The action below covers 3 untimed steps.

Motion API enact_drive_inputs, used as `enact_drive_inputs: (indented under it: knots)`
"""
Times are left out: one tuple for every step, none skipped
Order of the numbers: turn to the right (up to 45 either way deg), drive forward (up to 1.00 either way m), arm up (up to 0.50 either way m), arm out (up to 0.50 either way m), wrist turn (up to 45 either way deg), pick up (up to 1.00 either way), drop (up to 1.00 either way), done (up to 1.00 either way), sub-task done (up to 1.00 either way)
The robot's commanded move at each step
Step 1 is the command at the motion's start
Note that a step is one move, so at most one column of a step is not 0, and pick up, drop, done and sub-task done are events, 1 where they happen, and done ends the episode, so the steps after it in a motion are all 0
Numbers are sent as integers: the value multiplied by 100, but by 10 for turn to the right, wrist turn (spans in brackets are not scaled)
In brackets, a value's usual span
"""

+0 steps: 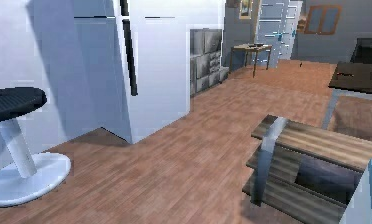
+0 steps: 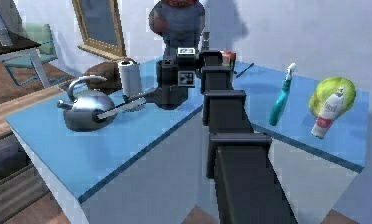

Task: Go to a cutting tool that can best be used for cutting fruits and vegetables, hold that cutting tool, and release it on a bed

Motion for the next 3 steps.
enact_drive_inputs:
  knots:
    - [0, 0, 0, 0, -450, 0, 0, 0, 0]
    - [0, 0, 0, 0, -270, 0, 0, 0, 0]
    - [0, 0, 0, -26, 0, 0, 0, 0, 0]
